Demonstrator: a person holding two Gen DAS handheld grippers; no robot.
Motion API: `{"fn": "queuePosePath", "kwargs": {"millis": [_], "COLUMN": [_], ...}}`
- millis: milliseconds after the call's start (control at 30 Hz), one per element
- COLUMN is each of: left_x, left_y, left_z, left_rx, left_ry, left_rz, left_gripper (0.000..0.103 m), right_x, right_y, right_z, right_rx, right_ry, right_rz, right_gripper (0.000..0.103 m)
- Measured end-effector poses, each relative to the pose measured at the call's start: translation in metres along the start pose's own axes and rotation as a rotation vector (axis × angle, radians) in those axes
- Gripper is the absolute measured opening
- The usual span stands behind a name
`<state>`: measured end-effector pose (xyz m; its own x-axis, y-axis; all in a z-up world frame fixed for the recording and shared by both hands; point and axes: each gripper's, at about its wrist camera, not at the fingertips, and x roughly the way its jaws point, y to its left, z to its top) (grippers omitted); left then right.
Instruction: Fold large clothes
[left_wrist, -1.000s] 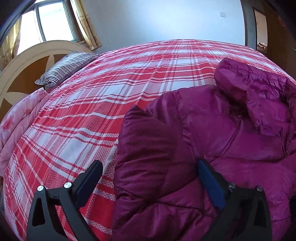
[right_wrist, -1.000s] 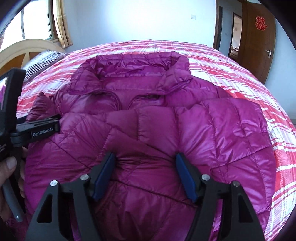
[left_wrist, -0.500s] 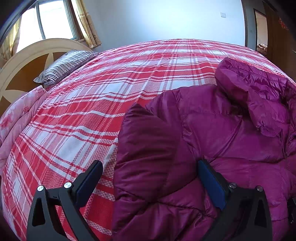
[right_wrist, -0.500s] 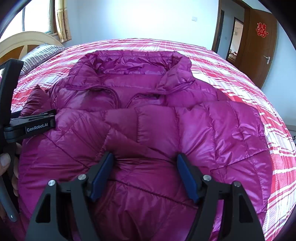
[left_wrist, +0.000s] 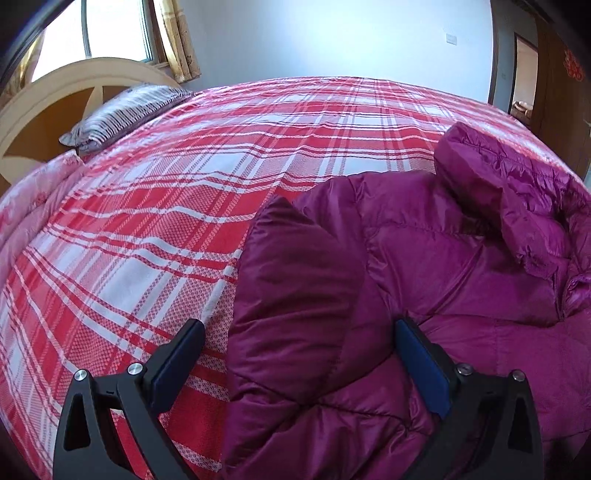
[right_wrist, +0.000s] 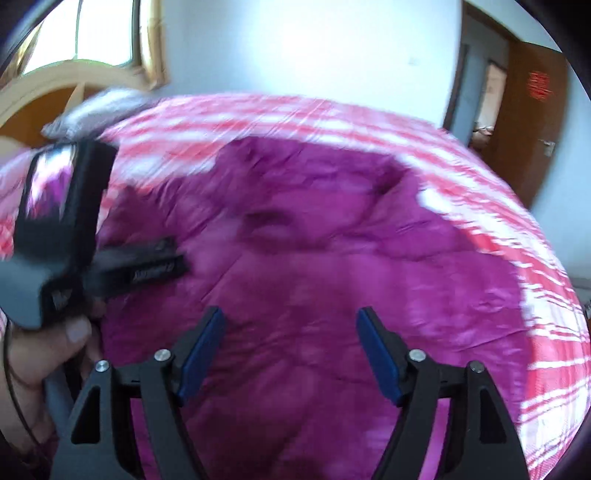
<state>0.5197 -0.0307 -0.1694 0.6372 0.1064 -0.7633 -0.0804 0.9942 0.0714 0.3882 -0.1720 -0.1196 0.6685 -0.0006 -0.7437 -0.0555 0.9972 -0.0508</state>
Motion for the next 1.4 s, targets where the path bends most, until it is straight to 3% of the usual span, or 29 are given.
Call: {"fn": "queuePosePath", "kwargs": {"millis": [333, 433, 567, 1400], "left_x": [-0.011, -0.008, -0.001, 0.007], "left_y": [0.019, 0.024, 0.014, 0.017], "left_z": [-0.003, -0.004, -0.002, -0.002], "left_rx": [-0.107, -0.137, -0.083, -0.086], "left_ry": [-0.047, -0.029, 0.010, 0.037], "left_rz": [-0.087, -0.071, -0.027, -0.039], "left_gripper": [0.102, 0.102, 0.102, 0.102], "right_x": [0.027, 0.030, 0.030, 0.030], "right_y": [-0.016, -0.017, -0.015, -0.015], "right_z": [-0.010, -0.007, -0.008, -0.011], "right_rx": [0.075, 0.083, 0.079, 0.071], "right_ry": [0.042, 0.041, 0.041, 0.041], "right_rz": [0.082, 0.090, 0.082, 0.068], "right_gripper": [0.080, 0.080, 0.081, 0.082]}}
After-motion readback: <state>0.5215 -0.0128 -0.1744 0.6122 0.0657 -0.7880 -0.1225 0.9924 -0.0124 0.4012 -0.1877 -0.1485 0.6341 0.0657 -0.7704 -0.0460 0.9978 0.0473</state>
